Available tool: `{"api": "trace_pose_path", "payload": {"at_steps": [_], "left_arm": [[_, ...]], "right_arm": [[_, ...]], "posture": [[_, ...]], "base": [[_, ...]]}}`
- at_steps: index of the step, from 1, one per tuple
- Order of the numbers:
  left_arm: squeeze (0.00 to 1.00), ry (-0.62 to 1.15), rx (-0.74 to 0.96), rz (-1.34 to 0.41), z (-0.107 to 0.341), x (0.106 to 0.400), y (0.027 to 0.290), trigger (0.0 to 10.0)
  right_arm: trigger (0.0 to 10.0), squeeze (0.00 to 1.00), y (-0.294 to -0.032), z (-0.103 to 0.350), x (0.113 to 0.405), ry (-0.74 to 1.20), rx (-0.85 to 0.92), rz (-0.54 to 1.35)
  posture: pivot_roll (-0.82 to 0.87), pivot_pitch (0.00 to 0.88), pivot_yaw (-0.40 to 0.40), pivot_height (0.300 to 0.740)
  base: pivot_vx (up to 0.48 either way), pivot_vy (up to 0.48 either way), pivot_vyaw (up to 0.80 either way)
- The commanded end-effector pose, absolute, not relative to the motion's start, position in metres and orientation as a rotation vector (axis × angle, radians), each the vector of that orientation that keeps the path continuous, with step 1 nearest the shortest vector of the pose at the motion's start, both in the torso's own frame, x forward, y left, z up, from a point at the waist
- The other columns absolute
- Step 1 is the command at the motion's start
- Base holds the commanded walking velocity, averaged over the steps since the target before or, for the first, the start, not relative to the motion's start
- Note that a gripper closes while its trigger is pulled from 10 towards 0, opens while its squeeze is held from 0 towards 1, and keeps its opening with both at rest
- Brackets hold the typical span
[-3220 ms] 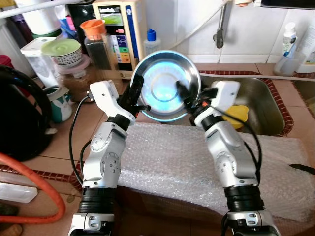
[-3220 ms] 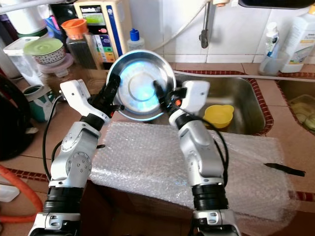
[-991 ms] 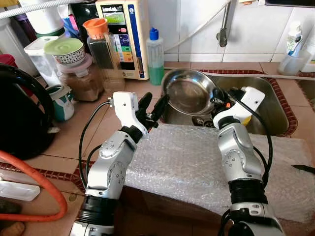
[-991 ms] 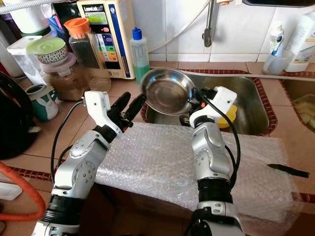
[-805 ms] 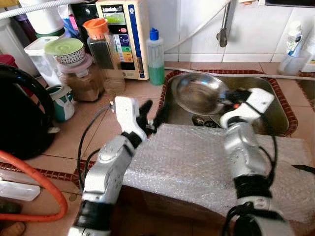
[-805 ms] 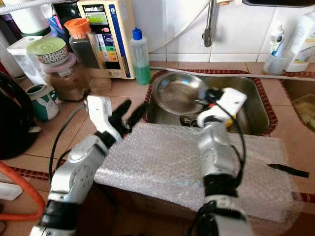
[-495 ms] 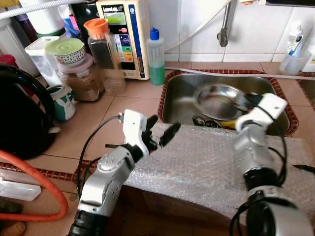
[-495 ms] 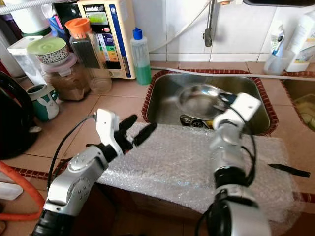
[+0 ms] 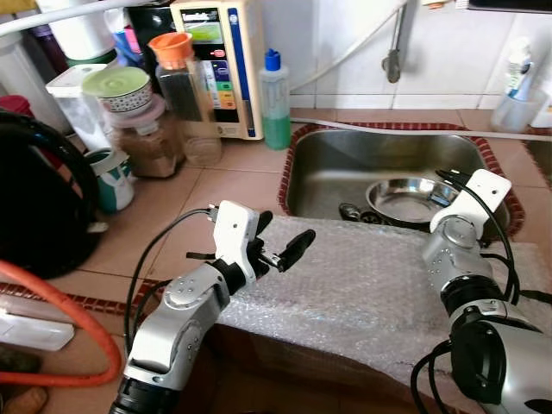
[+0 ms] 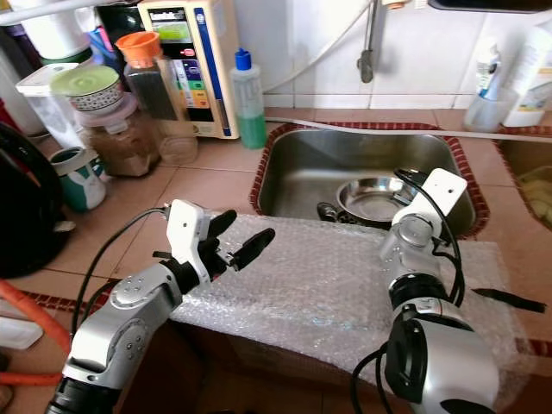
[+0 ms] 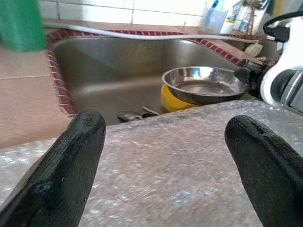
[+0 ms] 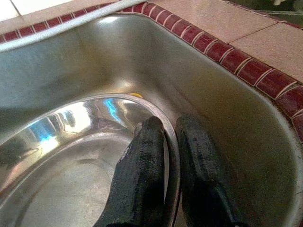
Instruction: Kitchen organization
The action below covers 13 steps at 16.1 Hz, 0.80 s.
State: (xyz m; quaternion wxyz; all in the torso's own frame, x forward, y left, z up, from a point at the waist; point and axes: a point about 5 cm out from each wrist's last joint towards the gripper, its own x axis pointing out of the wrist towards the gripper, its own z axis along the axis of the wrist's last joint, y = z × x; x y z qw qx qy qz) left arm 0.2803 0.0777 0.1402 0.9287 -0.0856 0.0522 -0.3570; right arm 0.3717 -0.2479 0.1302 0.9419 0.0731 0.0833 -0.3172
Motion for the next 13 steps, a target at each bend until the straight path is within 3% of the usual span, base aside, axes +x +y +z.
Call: {"api": "trace_pose_path", "payload": {"at_steps": [1,4,5,6,9,11,12,13], "left_arm": [[1.00,0.124,-0.142,-0.731,0.141,0.278,0.081,10.0],[1.00,0.165,-0.108,-0.784,0.139,0.274,0.080,10.0],[1.00,0.180,-0.103,-0.811,0.139,0.273,0.079,10.0],[1.00,0.191,-0.090,-0.838,0.138,0.271,0.075,10.0],[1.00,0.200,-0.073,-0.864,0.138,0.268,0.071,10.0],[0.64,0.205,-0.071,-0.867,0.138,0.268,0.070,10.0],[0.16,0.208,-0.069,-0.869,0.138,0.268,0.070,10.0],[0.09,0.209,-0.069,-0.869,0.138,0.268,0.070,10.0]], "right_arm": [[10.0,0.00,-0.247,0.126,0.371,0.218,0.131,-0.675],[10.0,0.00,-0.251,0.120,0.367,0.265,0.129,-0.729],[10.0,0.60,-0.251,0.116,0.366,0.283,0.145,-0.736],[10.0,1.00,-0.252,0.112,0.364,0.302,0.171,-0.745],[10.0,1.00,-0.251,0.111,0.364,0.311,0.148,-0.741],[10.0,1.00,-0.250,0.107,0.362,0.331,0.157,-0.741],[10.0,1.00,-0.250,0.106,0.361,0.334,0.163,-0.741],[10.0,1.00,-0.250,0.105,0.361,0.336,0.165,-0.740]], "posture": [[0.15,0.029,0.136,0.740],[0.17,0.032,0.145,0.740],[0.17,0.034,0.147,0.740],[0.17,0.035,0.148,0.740],[0.16,0.037,0.148,0.740],[0.16,0.037,0.148,0.740],[0.16,0.037,0.144,0.740],[0.16,0.037,0.145,0.740]], "base": [[0.000,0.000,0.00],[0.000,0.000,0.00],[0.000,0.000,0.00],[0.000,0.000,0.00],[0.000,0.000,0.00],[0.000,0.000,0.00],[0.000,0.000,0.00],[0.000,0.000,0.00]]}}
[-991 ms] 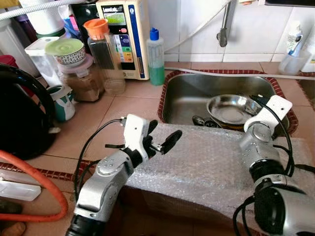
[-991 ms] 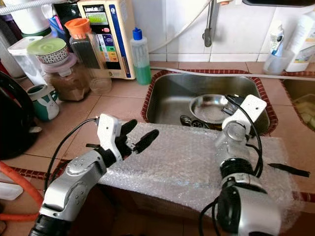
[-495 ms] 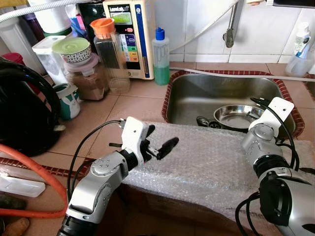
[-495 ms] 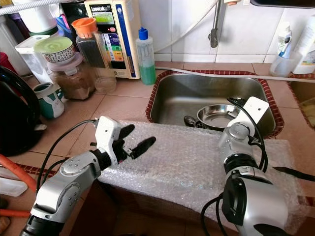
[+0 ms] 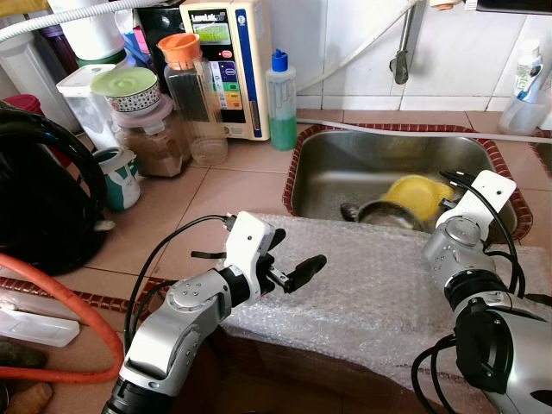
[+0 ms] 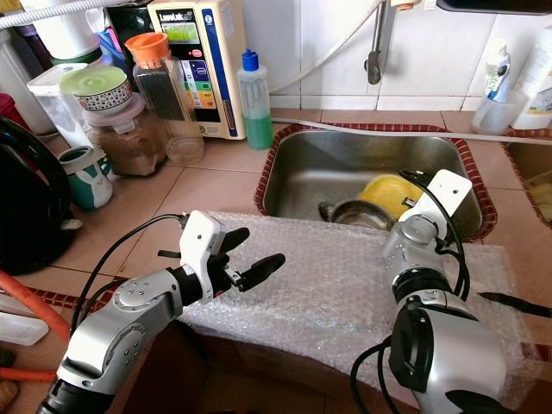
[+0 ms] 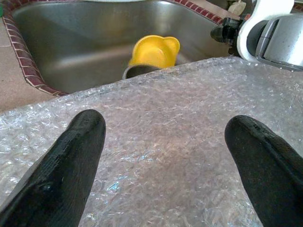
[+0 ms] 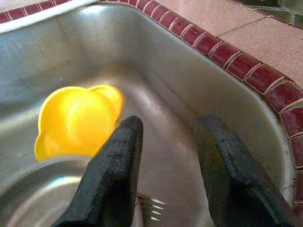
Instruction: Kitchen organization
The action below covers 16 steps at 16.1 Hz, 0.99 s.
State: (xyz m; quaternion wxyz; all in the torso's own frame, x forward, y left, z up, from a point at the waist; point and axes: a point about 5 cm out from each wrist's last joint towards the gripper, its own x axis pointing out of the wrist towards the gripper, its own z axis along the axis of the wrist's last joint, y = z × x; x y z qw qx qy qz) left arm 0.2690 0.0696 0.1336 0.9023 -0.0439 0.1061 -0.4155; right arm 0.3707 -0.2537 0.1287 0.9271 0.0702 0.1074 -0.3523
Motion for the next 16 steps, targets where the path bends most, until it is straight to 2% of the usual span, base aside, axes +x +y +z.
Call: {"api": "trace_pose_path", "payload": {"at_steps": [1,3,8,10,13,16], "left_arm": [[0.08,0.209,-0.067,-0.867,0.138,0.268,0.070,10.0],[0.00,0.205,-0.048,-0.827,0.136,0.271,0.072,10.0],[0.00,0.118,-0.031,-0.564,0.144,0.298,0.086,10.0],[0.00,0.101,-0.032,-0.522,0.146,0.303,0.089,10.0],[0.00,0.041,-0.059,-0.455,0.161,0.317,0.093,10.0],[0.00,-0.011,-0.077,-0.418,0.182,0.323,0.085,10.0]], "right_arm": [[10.0,1.00,-0.250,0.104,0.361,0.339,0.170,-0.736],[10.0,1.00,-0.244,0.104,0.364,0.329,0.197,-0.672],[10.0,1.00,-0.219,0.112,0.369,0.125,0.085,-0.457],[10.0,1.00,-0.217,0.118,0.369,0.049,0.027,-0.422],[10.0,1.00,-0.211,0.155,0.364,-0.224,-0.139,-0.344],[10.0,1.00,-0.203,0.173,0.354,-0.337,-0.177,-0.305]], "posture": [[0.16,0.037,0.142,0.740],[0.16,0.035,0.136,0.740],[0.12,0.030,0.134,0.740],[0.10,0.030,0.138,0.740],[0.06,0.024,0.149,0.740],[0.04,0.020,0.148,0.740]], "base": [[0.000,0.000,0.00],[0.000,0.000,0.00],[0.000,0.000,0.00],[0.000,0.000,0.00],[0.000,0.000,0.00],[0.000,0.000,0.00]]}}
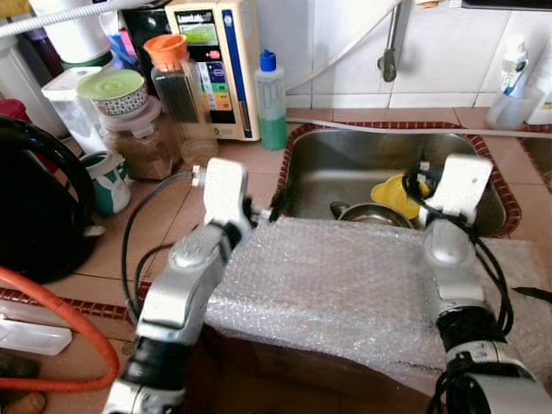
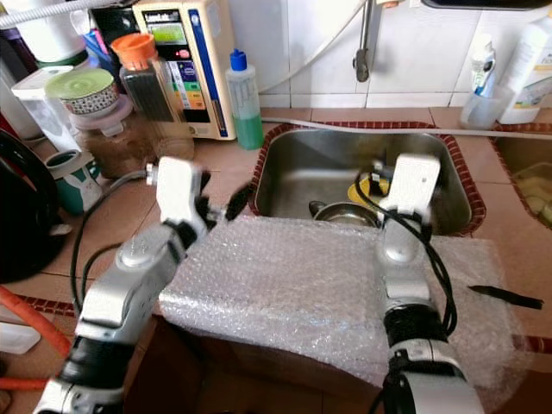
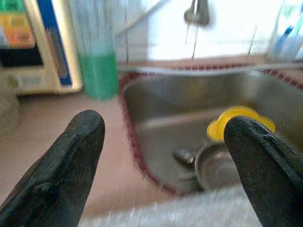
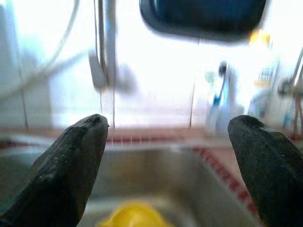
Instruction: Kitchen organization
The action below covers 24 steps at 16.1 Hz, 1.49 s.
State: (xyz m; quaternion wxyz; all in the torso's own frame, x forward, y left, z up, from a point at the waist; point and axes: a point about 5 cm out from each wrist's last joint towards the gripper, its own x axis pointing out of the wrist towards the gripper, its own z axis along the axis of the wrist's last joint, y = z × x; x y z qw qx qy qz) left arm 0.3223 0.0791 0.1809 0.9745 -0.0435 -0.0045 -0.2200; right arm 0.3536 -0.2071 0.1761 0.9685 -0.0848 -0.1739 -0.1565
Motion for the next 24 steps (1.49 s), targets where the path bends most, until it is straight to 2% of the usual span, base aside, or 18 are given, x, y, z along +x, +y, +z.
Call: {"api": "trace_pose_path", "payload": {"at_steps": [1,6,10,12,14,16,19,24], "left_arm": [[0.00,-0.025,-0.062,-0.401,0.183,0.324,0.086,10.0],[0.00,-0.011,-0.107,-0.363,0.167,0.312,0.097,10.0],[0.00,-0.025,-0.094,-0.357,0.161,0.304,0.096,10.0],[0.00,-0.039,-0.098,-0.363,0.165,0.306,0.090,10.0],[0.00,-0.054,-0.084,-0.384,0.167,0.308,0.085,10.0],[0.00,-0.077,-0.029,-0.413,0.167,0.306,0.081,10.0],[0.00,-0.065,-0.041,-0.423,0.165,0.305,0.081,10.0],[0.00,-0.073,-0.033,-0.415,0.167,0.307,0.085,10.0]], "right_arm": [[10.0,1.00,-0.202,0.176,0.350,-0.357,-0.187,-0.300],[10.0,1.00,-0.198,0.178,0.314,-0.361,-0.206,-0.253],[10.0,1.00,-0.184,0.176,0.291,-0.331,-0.221,-0.207],[10.0,1.00,-0.180,0.181,0.289,-0.320,-0.221,-0.196],[10.0,1.00,-0.179,0.185,0.291,-0.315,-0.212,-0.194],[10.0,1.00,-0.180,0.189,0.292,-0.316,-0.212,-0.192],[10.0,1.00,-0.177,0.188,0.292,-0.295,-0.188,-0.183],[10.0,1.00,-0.173,0.188,0.291,-0.286,-0.181,-0.169]], "posture": [[0.03,0.016,0.145,0.740],[0.01,0.024,0.132,0.740],[-0.01,0.030,0.125,0.740],[-0.02,0.027,0.121,0.740],[-0.02,0.027,0.120,0.740],[-0.02,0.022,0.122,0.740],[-0.02,0.020,0.123,0.740],[-0.01,0.022,0.126,0.740]], "base": [[0.000,0.000,0.00],[0.000,0.000,0.00],[0.000,0.000,0.00],[0.000,0.000,0.00],[0.000,0.000,-0.79],[0.000,0.000,0.00],[0.000,0.000,0.00],[0.000,-0.291,0.00]]}}
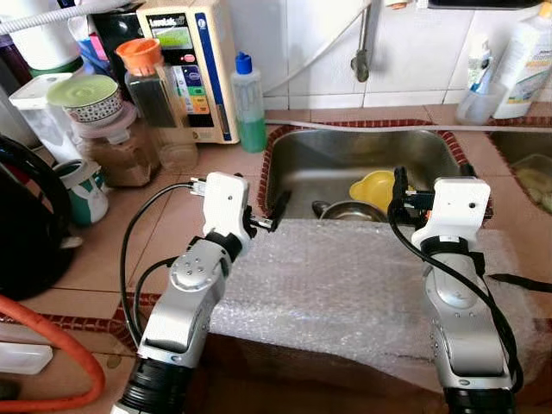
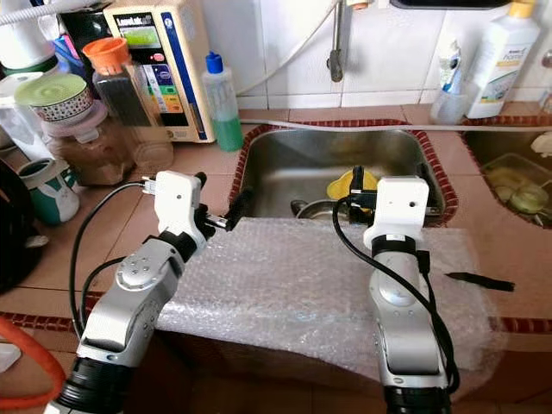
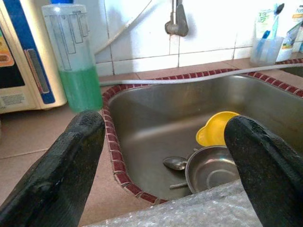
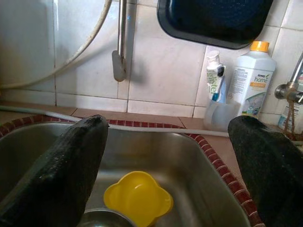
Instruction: Kitchen organization
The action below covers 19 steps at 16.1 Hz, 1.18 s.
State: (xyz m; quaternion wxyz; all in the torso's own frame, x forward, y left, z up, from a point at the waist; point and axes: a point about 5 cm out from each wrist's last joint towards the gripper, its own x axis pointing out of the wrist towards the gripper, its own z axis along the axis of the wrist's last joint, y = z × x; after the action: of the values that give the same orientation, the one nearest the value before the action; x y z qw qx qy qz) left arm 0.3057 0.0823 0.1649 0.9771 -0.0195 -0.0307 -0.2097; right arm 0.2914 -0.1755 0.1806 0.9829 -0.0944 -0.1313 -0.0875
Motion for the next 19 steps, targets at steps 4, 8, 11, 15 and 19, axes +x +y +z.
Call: {"api": "trace_pose_path", "payload": {"at_steps": [4,8,11,15,19], "left_arm": [[0.00,-0.074,-0.034,-0.422,0.1671,0.3071,0.0842,10.0],[0.00,-0.073,-0.035,-0.425,0.1669,0.3074,0.0835,10.0],[0.00,-0.073,-0.030,-0.423,0.1664,0.3074,0.0836,10.0],[0.00,-0.070,-0.033,-0.422,0.1657,0.3078,0.0840,10.0],[0.00,-0.068,-0.033,-0.424,0.1649,0.3081,0.0839,10.0]], "right_arm": [[10.0,1.00,-0.1701,0.1874,0.2905,-0.281,-0.179,-0.156],[10.0,1.00,-0.1691,0.1888,0.2913,-0.286,-0.182,-0.150],[10.0,1.00,-0.1694,0.1889,0.2916,-0.285,-0.182,-0.148],[10.0,1.00,-0.1687,0.1885,0.2922,-0.283,-0.182,-0.145],[10.0,1.00,-0.1692,0.1882,0.2929,-0.281,-0.185,-0.143]], "posture": [[-0.01,0.023,0.127,0.740],[-0.01,0.023,0.126,0.740],[-0.01,0.023,0.126,0.740],[-0.01,0.023,0.126,0.740],[-0.01,0.021,0.124,0.740]], "base": [[0.000,-0.364,0.00],[0.000,-0.373,0.00],[0.000,-0.389,0.00],[0.000,-0.412,0.00],[0.000,-0.414,0.00]]}}
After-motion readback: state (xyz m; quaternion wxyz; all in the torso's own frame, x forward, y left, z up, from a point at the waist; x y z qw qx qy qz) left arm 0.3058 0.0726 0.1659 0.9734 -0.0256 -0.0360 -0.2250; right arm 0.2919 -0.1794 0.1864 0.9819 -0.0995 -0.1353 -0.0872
